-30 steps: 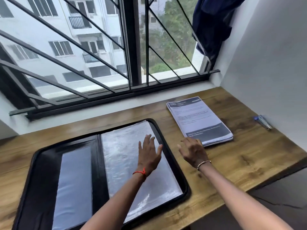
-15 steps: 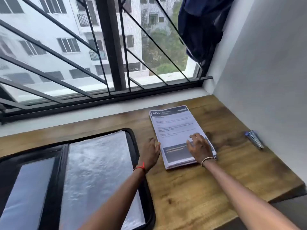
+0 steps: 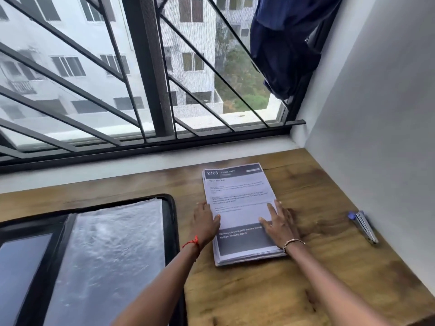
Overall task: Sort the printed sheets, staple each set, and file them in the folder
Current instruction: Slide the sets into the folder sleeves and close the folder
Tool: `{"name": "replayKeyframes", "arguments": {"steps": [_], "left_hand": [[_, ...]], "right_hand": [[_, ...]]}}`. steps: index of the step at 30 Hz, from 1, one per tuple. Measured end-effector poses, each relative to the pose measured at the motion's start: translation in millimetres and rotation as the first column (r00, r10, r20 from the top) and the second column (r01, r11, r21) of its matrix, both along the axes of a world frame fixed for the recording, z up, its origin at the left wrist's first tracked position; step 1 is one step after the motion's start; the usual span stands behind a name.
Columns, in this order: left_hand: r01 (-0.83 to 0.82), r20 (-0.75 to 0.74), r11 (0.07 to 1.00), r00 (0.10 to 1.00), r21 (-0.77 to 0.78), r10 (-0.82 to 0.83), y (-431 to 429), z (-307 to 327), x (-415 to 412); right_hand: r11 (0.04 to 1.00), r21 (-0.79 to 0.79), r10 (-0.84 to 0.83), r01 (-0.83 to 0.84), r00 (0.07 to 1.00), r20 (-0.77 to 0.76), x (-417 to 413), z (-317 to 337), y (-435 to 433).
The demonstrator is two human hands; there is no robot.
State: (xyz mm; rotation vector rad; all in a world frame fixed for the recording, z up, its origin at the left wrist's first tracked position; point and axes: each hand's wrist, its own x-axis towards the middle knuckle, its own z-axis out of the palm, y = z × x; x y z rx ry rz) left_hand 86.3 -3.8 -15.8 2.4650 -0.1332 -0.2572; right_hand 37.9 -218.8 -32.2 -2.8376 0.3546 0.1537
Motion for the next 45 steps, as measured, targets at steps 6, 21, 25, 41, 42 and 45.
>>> {"name": "replayKeyframes", "arguments": {"steps": [6, 21, 25, 41, 42, 45], "left_hand": [[-0.14, 0.014, 0.983, 0.99, -0.115, 0.143, -8, -4, 5], [0.112, 0.118, 0.884, 0.991, -0.454, -0.065, -17, 1, -6], [0.046, 0.044, 0.775, 0.999, -0.631, -0.024, -18, 2, -10], [-0.218, -0.234, 0.306, 0.972, -0.927, -0.016, 77, 49, -10], [-0.23, -0.243, 0.306, 0.97, -0.924, -0.004, 91, 50, -11], [-0.264, -0.267, 0.316, 0.963, -0.911, 0.034, 129, 55, -15]], "right_hand": [[0.999, 0.034, -0.01, 0.008, 0.999, 0.049, -2, -10, 0], [1.0, 0.013, 0.02, -0.021, 0.998, 0.062, -2, -27, -4], [1.0, -0.001, 0.022, -0.022, 0.996, 0.082, -2, -20, -3], [0.71, 0.608, -0.459, 0.354, 0.888, 0.019, 50, 63, 73], [0.665, 0.659, -0.469, 0.351, 0.883, 0.003, 52, 67, 83], [0.489, 0.799, -0.522, 0.349, 0.851, -0.052, 54, 74, 114]]}}
